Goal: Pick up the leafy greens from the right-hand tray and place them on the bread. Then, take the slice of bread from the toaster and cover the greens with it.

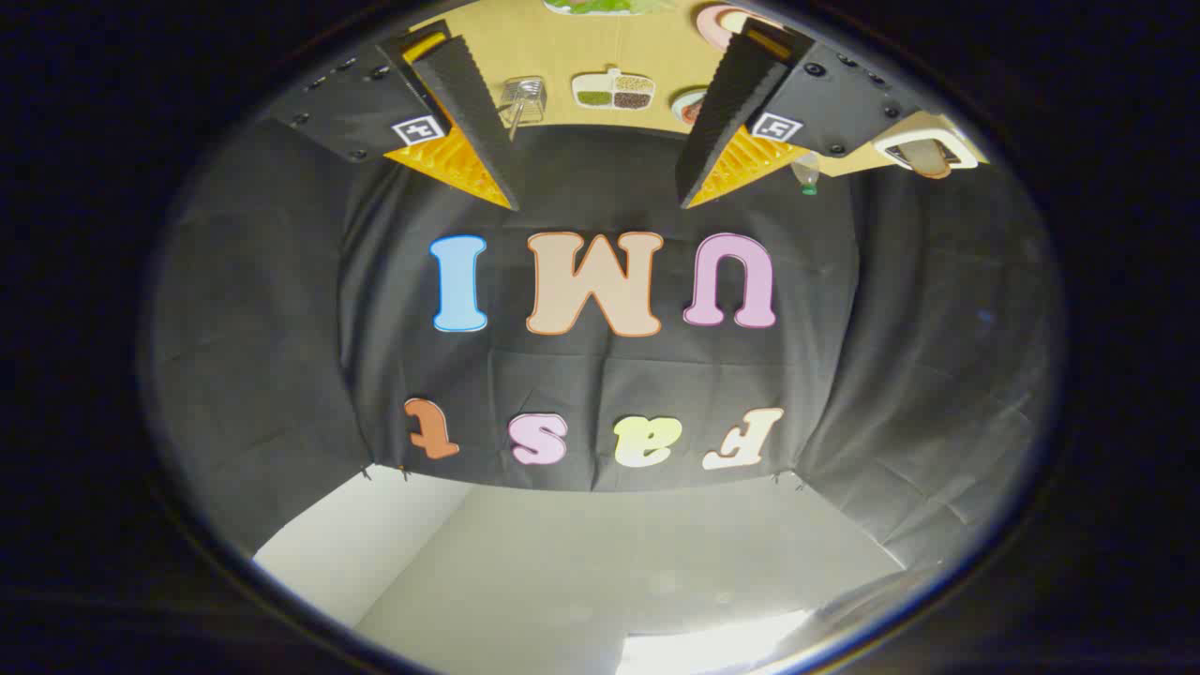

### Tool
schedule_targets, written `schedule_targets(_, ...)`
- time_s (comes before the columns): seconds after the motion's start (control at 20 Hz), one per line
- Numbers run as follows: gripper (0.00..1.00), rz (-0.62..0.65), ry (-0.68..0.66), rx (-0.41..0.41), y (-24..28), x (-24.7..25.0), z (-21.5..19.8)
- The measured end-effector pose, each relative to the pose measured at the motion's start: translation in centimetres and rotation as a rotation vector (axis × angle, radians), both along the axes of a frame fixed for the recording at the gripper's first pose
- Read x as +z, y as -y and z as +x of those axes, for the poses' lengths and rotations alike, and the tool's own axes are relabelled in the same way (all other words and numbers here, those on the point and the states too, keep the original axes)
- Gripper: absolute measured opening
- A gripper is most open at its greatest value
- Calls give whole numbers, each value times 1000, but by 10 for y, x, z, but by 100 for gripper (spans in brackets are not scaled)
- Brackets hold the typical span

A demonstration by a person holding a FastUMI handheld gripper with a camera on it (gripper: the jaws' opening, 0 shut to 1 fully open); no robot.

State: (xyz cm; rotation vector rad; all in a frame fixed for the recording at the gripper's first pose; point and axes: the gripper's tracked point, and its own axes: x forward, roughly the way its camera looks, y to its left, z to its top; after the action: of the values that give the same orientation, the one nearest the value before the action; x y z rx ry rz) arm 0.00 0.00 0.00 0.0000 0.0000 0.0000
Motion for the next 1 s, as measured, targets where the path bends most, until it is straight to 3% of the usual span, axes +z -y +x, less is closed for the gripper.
schedule_targets(0.75,100,-5,-18,18,2,-5,7)
schedule_targets(1.0,100,-28,-64,98,-1,-18,13)
